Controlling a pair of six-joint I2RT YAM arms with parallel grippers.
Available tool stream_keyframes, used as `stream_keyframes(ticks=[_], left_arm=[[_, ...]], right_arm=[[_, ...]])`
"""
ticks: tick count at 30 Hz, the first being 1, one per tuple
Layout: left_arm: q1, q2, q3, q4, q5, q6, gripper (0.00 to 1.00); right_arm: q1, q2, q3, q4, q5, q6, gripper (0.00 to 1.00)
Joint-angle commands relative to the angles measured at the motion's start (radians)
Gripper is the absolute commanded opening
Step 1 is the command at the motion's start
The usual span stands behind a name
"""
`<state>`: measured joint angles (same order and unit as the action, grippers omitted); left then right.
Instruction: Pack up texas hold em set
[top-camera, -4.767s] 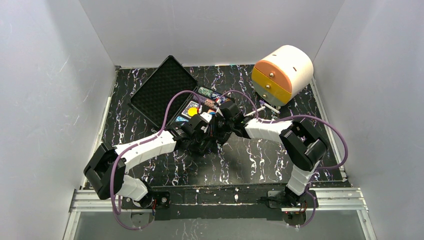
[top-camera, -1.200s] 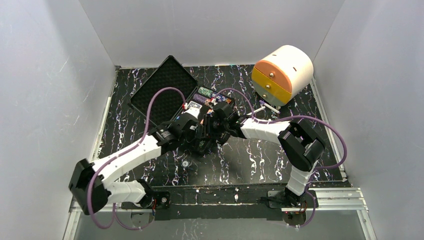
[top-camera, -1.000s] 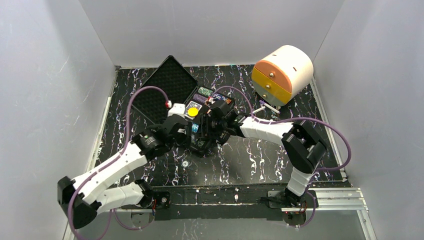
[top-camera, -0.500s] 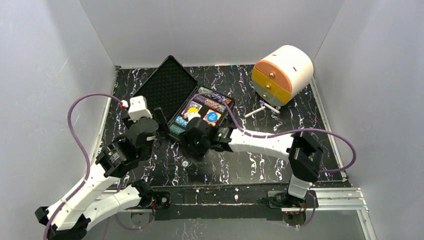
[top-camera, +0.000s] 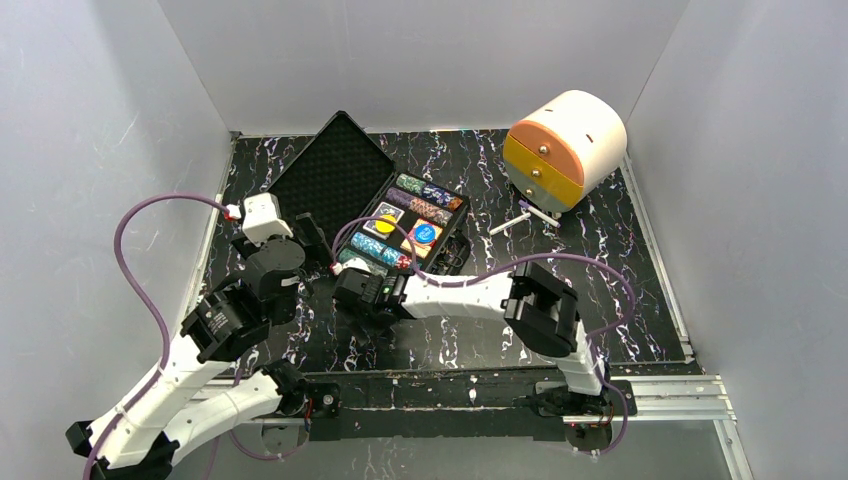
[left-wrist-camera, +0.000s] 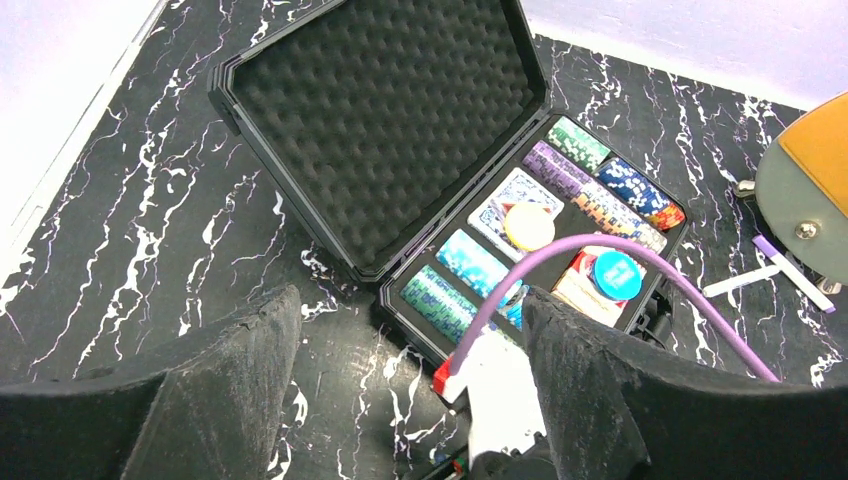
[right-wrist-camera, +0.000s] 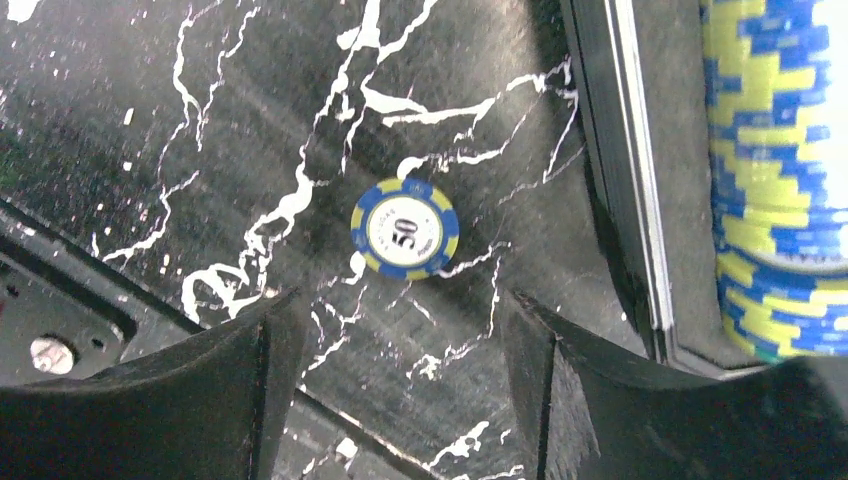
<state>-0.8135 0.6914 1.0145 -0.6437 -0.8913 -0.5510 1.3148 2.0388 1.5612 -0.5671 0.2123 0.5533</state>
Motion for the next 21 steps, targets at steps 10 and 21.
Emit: stream_keyframes(ticks=[10,21], left_arm=[[0.004,-0.03,-0.003,0.013,-0.035,-0.021,0.8],[0.003,-0.04,-0.017,0.015,-0.022,-0.03,0.81]], right_arm=[[-0.005,0.183,0.233,-0.131,0.076,-0.037,0.71],[-0.023,0.22,0.256,-0.22,0.032,-0.01,0.53]])
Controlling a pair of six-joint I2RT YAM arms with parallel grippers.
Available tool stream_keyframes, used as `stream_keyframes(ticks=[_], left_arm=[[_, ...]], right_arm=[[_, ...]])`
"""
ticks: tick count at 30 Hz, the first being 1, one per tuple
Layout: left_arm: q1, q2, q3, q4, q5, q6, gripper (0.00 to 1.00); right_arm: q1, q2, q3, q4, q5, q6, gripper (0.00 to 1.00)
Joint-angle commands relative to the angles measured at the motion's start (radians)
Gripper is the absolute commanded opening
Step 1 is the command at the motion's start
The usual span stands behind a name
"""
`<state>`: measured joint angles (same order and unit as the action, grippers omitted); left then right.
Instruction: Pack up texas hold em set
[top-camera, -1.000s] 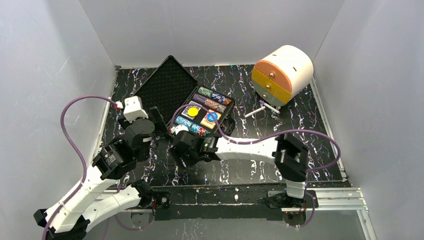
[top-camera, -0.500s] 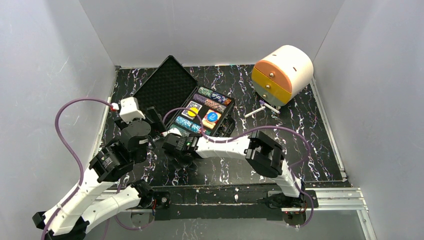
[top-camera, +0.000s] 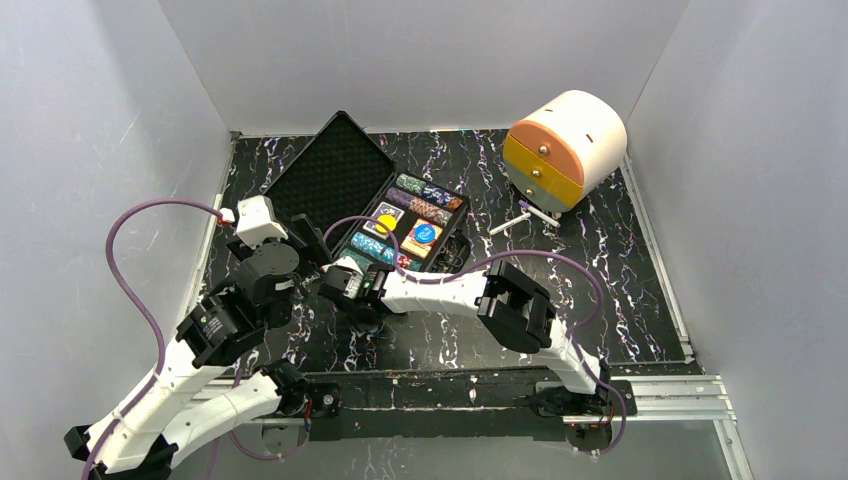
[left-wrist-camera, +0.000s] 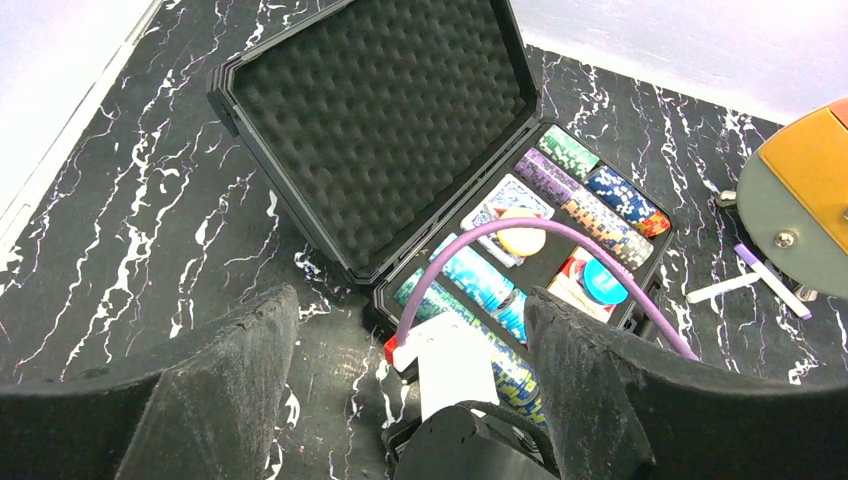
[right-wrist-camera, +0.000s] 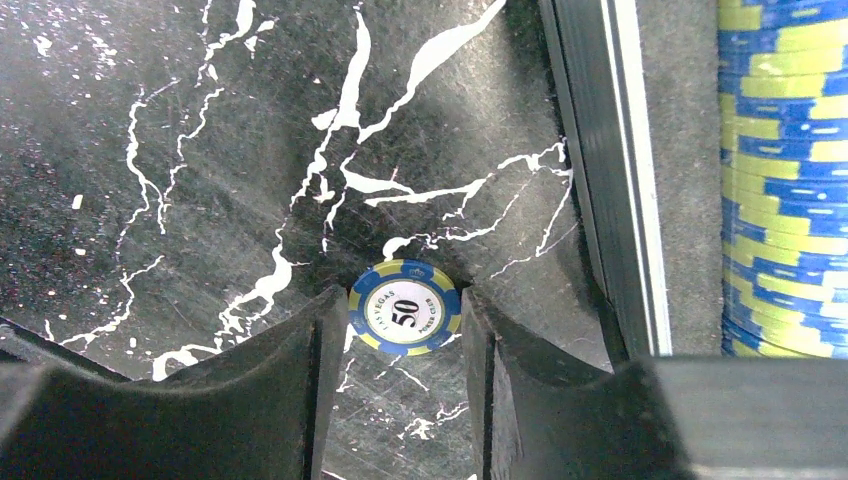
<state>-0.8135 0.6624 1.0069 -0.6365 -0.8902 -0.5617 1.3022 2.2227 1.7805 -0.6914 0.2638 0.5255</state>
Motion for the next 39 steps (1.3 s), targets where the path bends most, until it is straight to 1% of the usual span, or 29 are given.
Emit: stream_keyframes(ticks=[1,4,10,15,18,24,26,29,36,39], left_arm=[[0.003,-0.014,-0.011,0.006,-0.02,-0.022,0.81],[0.003,-0.019,-0.016,0.001,-0.017,-0.029,0.81],[0.003,-0.025,-0.017,-0.013,-0.011,-0.041,0.81],[0.003,-0.027,-0.023,-0.032,0.009,-0.056,0.81],[0.003,-0.029,-0.032,-0.053,0.026,-0.079,0.81],[0.003,-0.048,-0.048,-0.097,0.06,-0.122,0.86],[0.003,-0.055,-0.052,-0.107,0.068,-0.134,0.9],[0.003,-0.066,-0.055,-0.118,0.081,-0.151,0.98],[0.003,-0.079,-0.062,-0.158,0.101,-0.189,0.98],[0.003,-0.094,-0.075,-0.158,0.124,-0.21,0.98]], right_arm=[[-0.011,0.039,0.044,-0.109,-0.02,0.018,0.55],[-0.011,0.052,0.053,-0.123,-0.031,0.011,0.57],[-0.012,0.071,0.07,-0.154,-0.049,0.012,0.56],[-0.025,0.057,0.046,-0.123,-0.072,0.031,0.49],[-0.031,0.037,0.034,-0.104,-0.043,0.045,0.44],[-0.037,-0.056,-0.001,-0.051,-0.032,0.078,0.42],[-0.037,-0.095,-0.02,-0.034,-0.034,0.09,0.42],[-0.041,-0.156,-0.053,-0.004,-0.034,0.107,0.42],[-0.055,-0.273,-0.119,0.036,-0.063,0.141,0.44],[-0.08,-0.334,-0.182,0.083,-0.094,0.168,0.44]])
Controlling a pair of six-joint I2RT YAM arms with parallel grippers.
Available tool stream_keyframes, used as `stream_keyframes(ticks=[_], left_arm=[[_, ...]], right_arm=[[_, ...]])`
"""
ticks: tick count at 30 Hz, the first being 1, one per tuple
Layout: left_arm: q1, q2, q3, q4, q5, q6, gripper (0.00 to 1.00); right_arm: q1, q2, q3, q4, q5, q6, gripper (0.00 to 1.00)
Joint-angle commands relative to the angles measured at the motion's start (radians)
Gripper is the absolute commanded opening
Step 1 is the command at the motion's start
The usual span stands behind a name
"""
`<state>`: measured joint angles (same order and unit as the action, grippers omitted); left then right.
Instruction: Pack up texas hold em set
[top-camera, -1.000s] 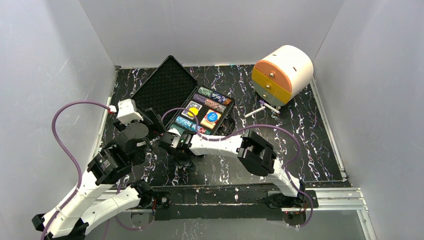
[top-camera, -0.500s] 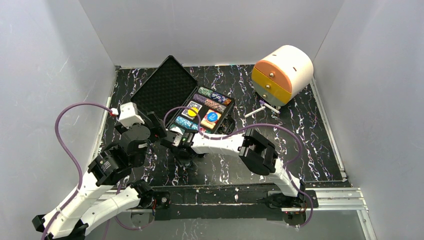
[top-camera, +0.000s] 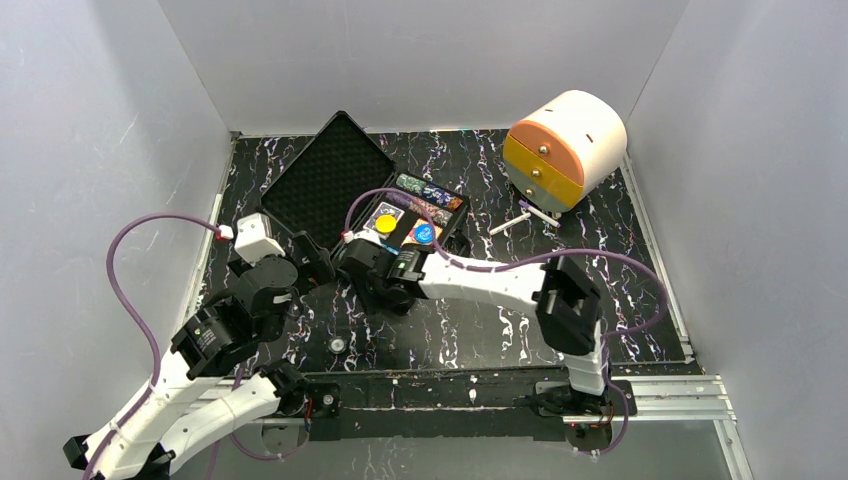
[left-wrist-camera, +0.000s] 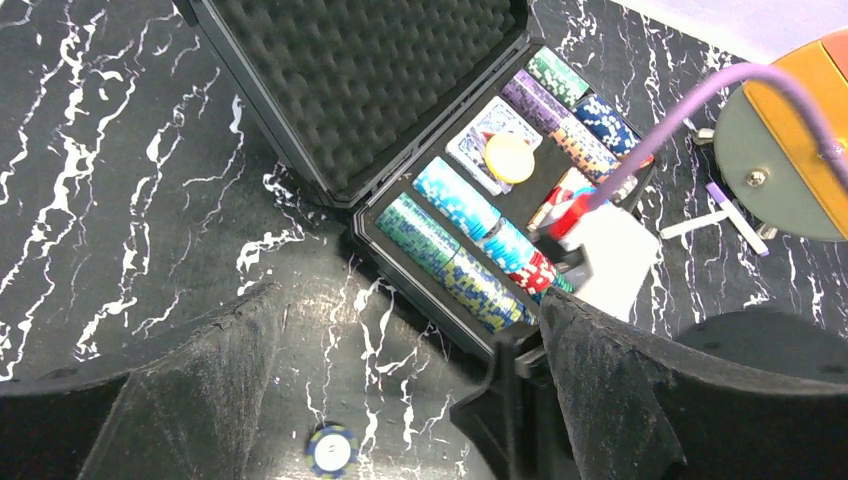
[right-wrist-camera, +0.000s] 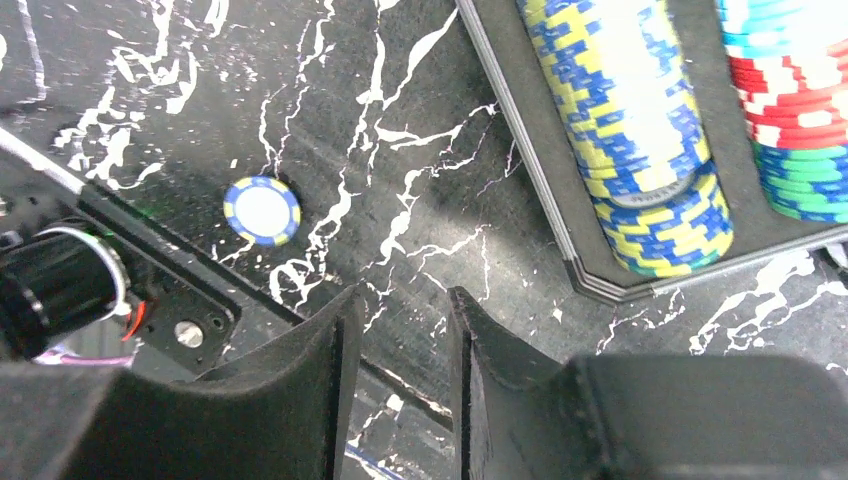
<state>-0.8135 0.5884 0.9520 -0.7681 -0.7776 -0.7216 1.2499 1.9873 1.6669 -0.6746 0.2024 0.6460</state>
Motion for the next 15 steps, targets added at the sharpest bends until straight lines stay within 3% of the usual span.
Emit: stream_keyframes(ticks=[1,5,9,15], left_arm=[[0.003,-0.033,-0.029,-0.018,0.019,-0.056,0.98],[0.004,-0.05,-0.05,0.0,0.018,-0.06,0.98],[0.003,-0.053,-0.013,-0.023,-0.069,-0.075,0.98],[0.002,-0.036,0.111,0.066,-0.152,0.075,0.98]], right_arm=[[-0.037,-0.119,-0.092,0.093,-0.043,0.051,0.44],[-0.05,-0.098,-0.081,0.082,-0.074,0.025,0.48],[-0.034,-0.024,-0.039,0.064,-0.11,-0.005,0.52],[0.033,0.085,0.103,0.071,-0.103,-0.069,0.62]])
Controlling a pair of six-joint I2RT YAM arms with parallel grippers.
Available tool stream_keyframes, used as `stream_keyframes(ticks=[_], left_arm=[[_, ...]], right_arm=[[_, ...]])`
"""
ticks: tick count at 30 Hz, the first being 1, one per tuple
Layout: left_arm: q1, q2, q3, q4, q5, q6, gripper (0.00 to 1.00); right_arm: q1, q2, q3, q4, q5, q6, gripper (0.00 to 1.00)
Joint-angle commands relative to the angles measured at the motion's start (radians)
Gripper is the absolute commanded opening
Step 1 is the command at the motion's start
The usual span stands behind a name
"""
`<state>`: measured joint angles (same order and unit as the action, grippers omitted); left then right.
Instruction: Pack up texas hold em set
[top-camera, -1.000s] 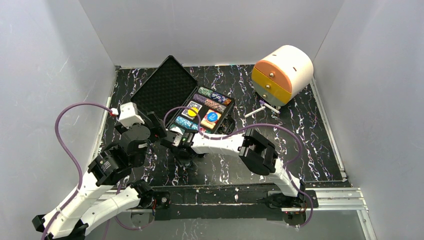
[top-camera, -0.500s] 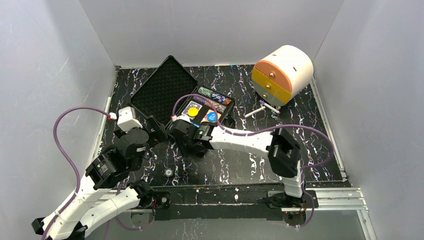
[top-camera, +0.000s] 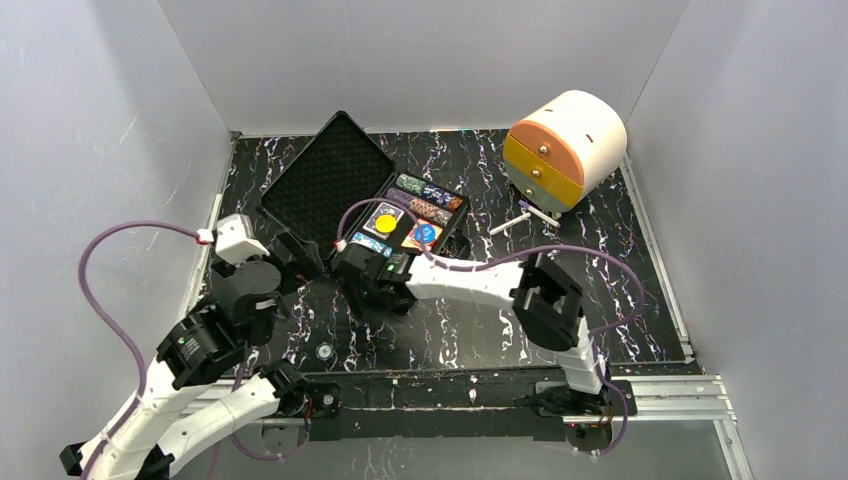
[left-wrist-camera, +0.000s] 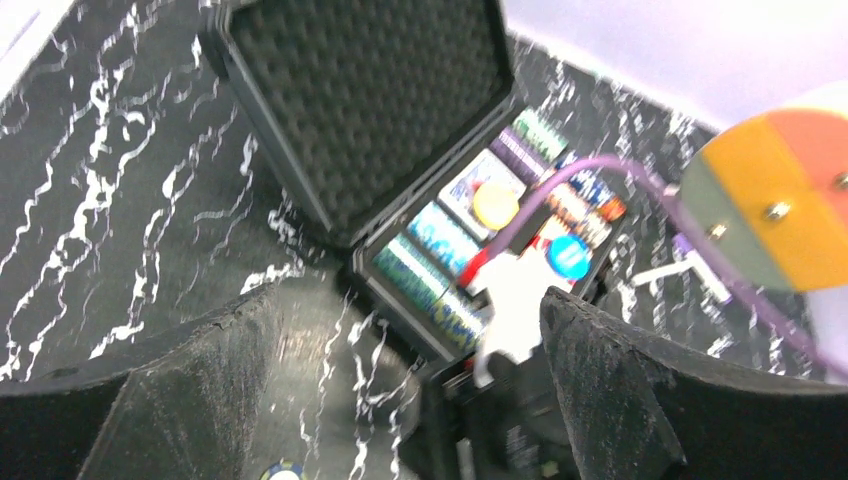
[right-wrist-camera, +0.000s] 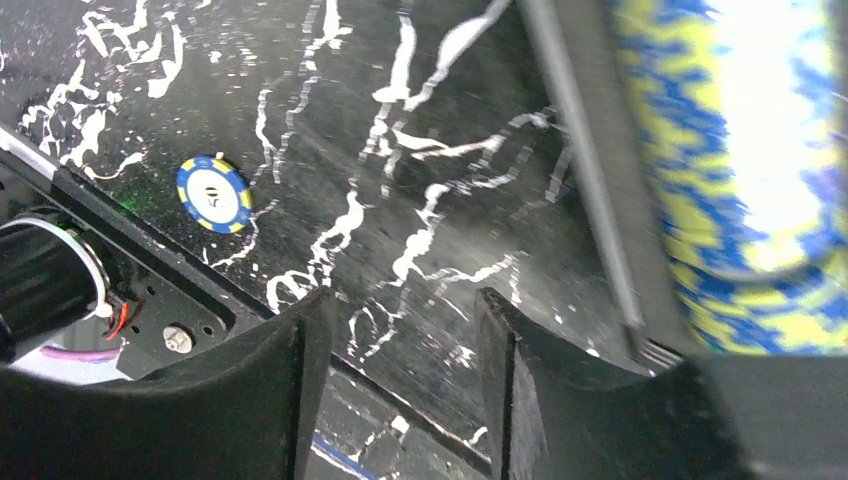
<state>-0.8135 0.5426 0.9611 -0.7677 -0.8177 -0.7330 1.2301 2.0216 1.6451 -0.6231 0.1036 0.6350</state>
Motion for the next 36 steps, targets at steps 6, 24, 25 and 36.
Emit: stream_keyframes(ticks=[6,24,25,36], left_arm=[[0.003,0.079,0.203,0.101,-0.119,0.176,0.98],[0.004,0.071,0.219,0.131,-0.115,0.211,0.98],[0.003,0.072,0.217,0.131,-0.116,0.211,0.98],[0.002,0.067,0.207,0.133,-0.127,0.218,0.98]], right_arm=[[0.114,0.241,0.349,-0.052,0.066,-0.128,0.76],[0.19,0.424,0.52,-0.075,0.117,-0.244,0.88],[0.194,0.433,0.533,-0.084,0.12,-0.25,0.88],[0.226,0.453,0.539,-0.11,0.101,-0.288,0.92]])
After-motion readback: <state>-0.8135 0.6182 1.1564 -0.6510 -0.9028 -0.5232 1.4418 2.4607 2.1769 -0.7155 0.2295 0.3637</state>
